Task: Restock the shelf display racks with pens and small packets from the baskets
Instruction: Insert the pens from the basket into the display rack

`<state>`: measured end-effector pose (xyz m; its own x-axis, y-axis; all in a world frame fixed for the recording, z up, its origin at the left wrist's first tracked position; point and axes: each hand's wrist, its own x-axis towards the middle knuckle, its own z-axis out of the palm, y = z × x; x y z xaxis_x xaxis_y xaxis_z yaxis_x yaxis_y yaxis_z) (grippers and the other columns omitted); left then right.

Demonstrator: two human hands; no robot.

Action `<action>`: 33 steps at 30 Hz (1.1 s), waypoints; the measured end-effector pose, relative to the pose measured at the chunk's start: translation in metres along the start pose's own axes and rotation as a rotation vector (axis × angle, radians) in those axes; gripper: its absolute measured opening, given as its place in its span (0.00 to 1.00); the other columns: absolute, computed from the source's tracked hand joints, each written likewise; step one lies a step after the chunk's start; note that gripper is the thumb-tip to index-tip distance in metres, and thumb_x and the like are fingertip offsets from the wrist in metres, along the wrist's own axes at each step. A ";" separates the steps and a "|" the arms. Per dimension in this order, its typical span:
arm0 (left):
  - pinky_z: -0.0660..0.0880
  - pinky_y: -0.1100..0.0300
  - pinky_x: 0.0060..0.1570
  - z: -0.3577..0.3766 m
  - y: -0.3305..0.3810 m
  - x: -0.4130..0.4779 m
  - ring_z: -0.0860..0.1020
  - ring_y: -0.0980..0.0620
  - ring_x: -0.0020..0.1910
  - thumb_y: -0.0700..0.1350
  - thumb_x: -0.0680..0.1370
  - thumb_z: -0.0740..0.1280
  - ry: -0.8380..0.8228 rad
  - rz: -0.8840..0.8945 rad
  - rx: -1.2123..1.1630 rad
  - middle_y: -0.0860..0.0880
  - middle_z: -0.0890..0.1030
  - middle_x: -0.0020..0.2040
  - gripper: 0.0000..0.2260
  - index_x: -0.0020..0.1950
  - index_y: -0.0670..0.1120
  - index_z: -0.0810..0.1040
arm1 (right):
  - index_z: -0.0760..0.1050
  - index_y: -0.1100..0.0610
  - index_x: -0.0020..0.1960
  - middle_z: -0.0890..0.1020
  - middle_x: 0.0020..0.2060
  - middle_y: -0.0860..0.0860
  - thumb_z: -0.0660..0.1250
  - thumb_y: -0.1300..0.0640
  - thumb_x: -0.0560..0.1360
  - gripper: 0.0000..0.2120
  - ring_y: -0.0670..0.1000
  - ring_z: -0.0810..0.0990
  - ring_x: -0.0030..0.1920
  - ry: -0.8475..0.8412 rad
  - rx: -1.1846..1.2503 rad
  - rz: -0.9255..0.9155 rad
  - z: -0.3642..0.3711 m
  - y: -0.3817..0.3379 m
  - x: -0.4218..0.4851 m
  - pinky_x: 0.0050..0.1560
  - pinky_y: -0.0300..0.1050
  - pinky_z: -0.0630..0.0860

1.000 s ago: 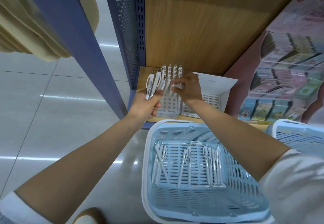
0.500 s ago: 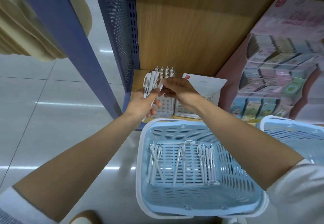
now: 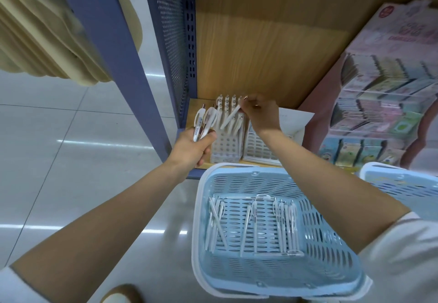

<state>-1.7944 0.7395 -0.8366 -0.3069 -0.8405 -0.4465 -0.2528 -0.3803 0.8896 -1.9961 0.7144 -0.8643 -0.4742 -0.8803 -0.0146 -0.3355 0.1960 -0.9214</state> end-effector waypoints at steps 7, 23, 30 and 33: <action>0.62 0.66 0.18 -0.004 -0.004 0.004 0.63 0.54 0.23 0.45 0.80 0.65 -0.010 -0.004 -0.015 0.47 0.68 0.31 0.05 0.46 0.46 0.76 | 0.81 0.59 0.49 0.83 0.42 0.51 0.70 0.58 0.74 0.06 0.46 0.79 0.43 -0.058 -0.217 -0.110 0.019 0.007 -0.010 0.45 0.29 0.71; 0.62 0.66 0.19 -0.004 -0.006 0.011 0.63 0.53 0.23 0.46 0.80 0.65 -0.016 -0.026 -0.025 0.45 0.67 0.31 0.08 0.41 0.49 0.74 | 0.80 0.59 0.46 0.81 0.38 0.49 0.71 0.57 0.74 0.06 0.47 0.79 0.42 -0.033 -0.249 -0.153 0.022 0.015 -0.001 0.40 0.28 0.69; 0.61 0.67 0.18 -0.004 -0.007 0.011 0.62 0.53 0.23 0.45 0.81 0.65 -0.011 -0.025 -0.029 0.45 0.67 0.32 0.06 0.43 0.48 0.75 | 0.81 0.61 0.47 0.83 0.41 0.54 0.71 0.56 0.74 0.07 0.48 0.78 0.42 -0.015 -0.247 -0.172 0.026 0.019 0.000 0.42 0.32 0.69; 0.61 0.67 0.18 -0.004 -0.006 0.011 0.62 0.53 0.24 0.44 0.81 0.65 -0.018 -0.033 -0.047 0.45 0.66 0.33 0.05 0.45 0.47 0.75 | 0.81 0.60 0.47 0.82 0.40 0.53 0.72 0.56 0.73 0.07 0.48 0.78 0.41 0.002 -0.259 -0.183 0.025 0.020 0.001 0.39 0.25 0.66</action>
<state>-1.7929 0.7310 -0.8471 -0.3154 -0.8204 -0.4770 -0.2199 -0.4258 0.8777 -1.9826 0.7066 -0.8929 -0.3883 -0.9103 0.1433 -0.6117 0.1383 -0.7789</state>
